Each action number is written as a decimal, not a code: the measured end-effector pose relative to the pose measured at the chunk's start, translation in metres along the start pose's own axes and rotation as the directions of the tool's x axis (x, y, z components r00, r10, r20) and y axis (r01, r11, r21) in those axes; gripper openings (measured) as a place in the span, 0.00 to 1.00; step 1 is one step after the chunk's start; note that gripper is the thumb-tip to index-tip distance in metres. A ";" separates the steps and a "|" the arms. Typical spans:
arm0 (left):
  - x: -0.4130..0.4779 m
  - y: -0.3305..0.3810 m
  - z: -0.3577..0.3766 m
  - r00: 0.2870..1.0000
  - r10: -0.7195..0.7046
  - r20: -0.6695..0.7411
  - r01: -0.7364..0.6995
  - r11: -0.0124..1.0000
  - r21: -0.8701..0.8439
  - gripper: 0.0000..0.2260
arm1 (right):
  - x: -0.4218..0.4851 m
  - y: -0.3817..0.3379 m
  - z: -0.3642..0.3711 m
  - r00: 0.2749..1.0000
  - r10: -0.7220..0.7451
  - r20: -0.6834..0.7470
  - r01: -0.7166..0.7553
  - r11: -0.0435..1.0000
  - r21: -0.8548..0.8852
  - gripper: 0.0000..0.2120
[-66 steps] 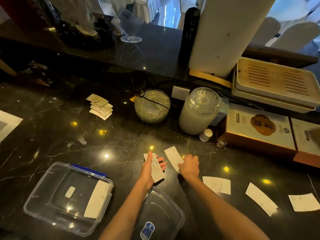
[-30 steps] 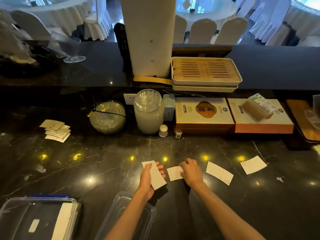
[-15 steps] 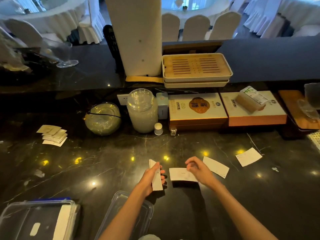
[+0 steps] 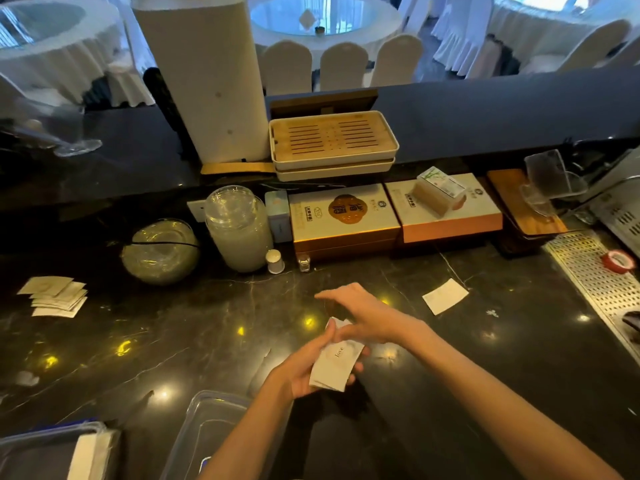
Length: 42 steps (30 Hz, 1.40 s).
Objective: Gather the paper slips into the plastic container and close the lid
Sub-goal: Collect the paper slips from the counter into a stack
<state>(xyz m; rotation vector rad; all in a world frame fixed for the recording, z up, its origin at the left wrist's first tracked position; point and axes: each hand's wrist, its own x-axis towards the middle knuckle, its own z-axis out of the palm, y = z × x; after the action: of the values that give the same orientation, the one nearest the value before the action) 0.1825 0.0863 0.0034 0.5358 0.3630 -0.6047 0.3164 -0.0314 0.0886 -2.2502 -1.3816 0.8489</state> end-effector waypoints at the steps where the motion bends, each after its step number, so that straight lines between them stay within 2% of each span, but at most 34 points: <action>1: 0.000 -0.002 0.003 0.998 0.032 -0.046 -0.030 0.999 0.038 0.30 | -0.003 0.003 0.004 0.998 0.026 -0.049 -0.026 1.000 -0.005 0.38; 3: -0.001 -0.002 0.008 0.987 0.069 -0.143 -0.060 0.996 0.071 0.30 | -0.011 0.008 0.018 0.986 0.152 -0.071 -0.136 0.973 0.188 0.36; 5: -0.002 0.000 0.011 0.976 0.086 -0.201 -0.072 0.994 0.077 0.32 | -0.020 0.010 0.035 0.964 0.266 -0.017 -0.221 0.834 0.506 0.32; 6: -0.001 0.000 0.013 0.974 0.084 -0.210 -0.067 0.994 0.090 0.31 | -0.024 0.012 0.044 0.954 0.300 -0.003 -0.234 0.748 0.621 0.34; 8: 0.003 -0.003 0.020 0.974 0.075 -0.214 -0.042 0.988 0.151 0.28 | -0.030 0.020 0.056 0.952 0.307 -0.003 -0.213 0.668 0.713 0.38; 10: 0.013 -0.010 0.027 0.974 0.065 -0.218 -0.012 0.972 0.237 0.25 | -0.031 0.028 0.059 0.954 0.300 0.002 -0.207 0.652 0.729 0.38; 13: 0.032 -0.019 0.033 0.959 0.094 -0.268 -0.024 0.967 0.255 0.22 | -0.024 0.048 0.059 0.943 0.333 0.005 -0.207 0.576 0.791 0.35; 14: 0.039 -0.020 0.033 0.946 0.114 -0.303 -0.045 0.973 0.225 0.22 | -0.022 0.058 0.059 0.925 0.380 -0.028 -0.206 0.562 0.801 0.31; 15: 0.046 -0.021 0.033 0.930 0.135 -0.343 -0.070 0.979 0.194 0.23 | -0.021 0.069 0.058 0.888 0.450 -0.095 -0.217 0.592 0.776 0.25; 17: 0.056 -0.023 0.030 0.890 0.168 -0.424 -0.112 0.982 0.153 0.24 | -0.020 0.099 0.055 0.782 0.556 -0.284 -0.326 0.752 0.573 0.17; 18: 0.059 -0.024 0.027 0.870 0.174 -0.462 -0.124 0.983 0.136 0.23 | -0.021 0.112 0.056 0.736 0.585 -0.342 -0.418 0.789 0.450 0.15; 20: 0.063 -0.026 0.020 0.844 0.163 -0.512 -0.140 0.987 0.084 0.21 | -0.024 0.134 0.061 0.685 0.638 -0.351 -0.564 0.770 0.299 0.16; 23: 0.065 -0.027 0.011 0.848 0.140 -0.512 -0.154 0.988 0.016 0.20 | -0.026 0.151 0.077 0.655 0.699 -0.287 -0.672 0.713 0.201 0.21; 27: 0.069 -0.023 0.007 0.848 0.136 -0.512 -0.173 0.985 -0.025 0.20 | -0.020 0.159 0.089 0.632 0.688 -0.358 -0.680 0.713 0.170 0.21; 29: 0.070 -0.020 0.006 0.842 0.135 -0.523 -0.171 0.985 -0.021 0.21 | -0.019 0.164 0.088 0.619 0.693 -0.370 -0.638 0.718 0.278 0.18; 30: 0.071 -0.018 0.004 0.842 0.131 -0.523 -0.166 0.986 -0.020 0.22 | -0.020 0.167 0.087 0.617 0.698 -0.362 -0.573 0.715 0.401 0.15; 31: 0.072 -0.015 0.001 0.845 0.123 -0.521 -0.156 0.987 -0.020 0.24 | -0.021 0.169 0.084 0.628 0.699 -0.344 -0.466 0.691 0.553 0.11; 33: 0.075 -0.011 -0.005 0.854 0.098 -0.511 -0.129 0.991 -0.026 0.28 | -0.028 0.168 0.070 0.699 0.663 -0.268 -0.229 0.563 0.794 0.07; 35: 0.080 -0.007 -0.009 0.863 0.069 -0.500 -0.086 0.996 -0.010 0.33 | -0.036 0.164 0.050 0.819 0.543 -0.186 -0.128 0.489 0.863 0.07; 36: 0.083 -0.005 -0.009 0.878 0.051 -0.477 -0.057 0.998 0.000 0.33 | -0.039 0.161 0.040 0.877 0.456 -0.148 -0.118 0.505 0.855 0.08; 38: 0.090 -0.002 -0.009 0.924 -0.010 -0.383 0.005 1.000 -0.016 0.35 | -0.044 0.155 0.023 0.949 0.309 -0.057 -0.142 0.585 0.798 0.08; 40: 0.098 0.000 -0.004 0.968 -0.078 -0.240 0.081 0.997 0.003 0.36 | -0.045 0.150 0.011 0.975 0.221 0.029 -0.174 0.669 0.722 0.08; 42: 0.107 0.000 0.006 0.984 -0.103 -0.146 0.118 0.988 0.103 0.34 | -0.044 0.148 0.005 0.977 0.203 0.068 -0.199 0.741 0.641 0.09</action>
<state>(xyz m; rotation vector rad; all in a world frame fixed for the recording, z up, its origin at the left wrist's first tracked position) 0.2656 0.0364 -0.0419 0.6708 0.4970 -0.6994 0.3978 -0.1375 0.0116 -1.8477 -0.6714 1.1713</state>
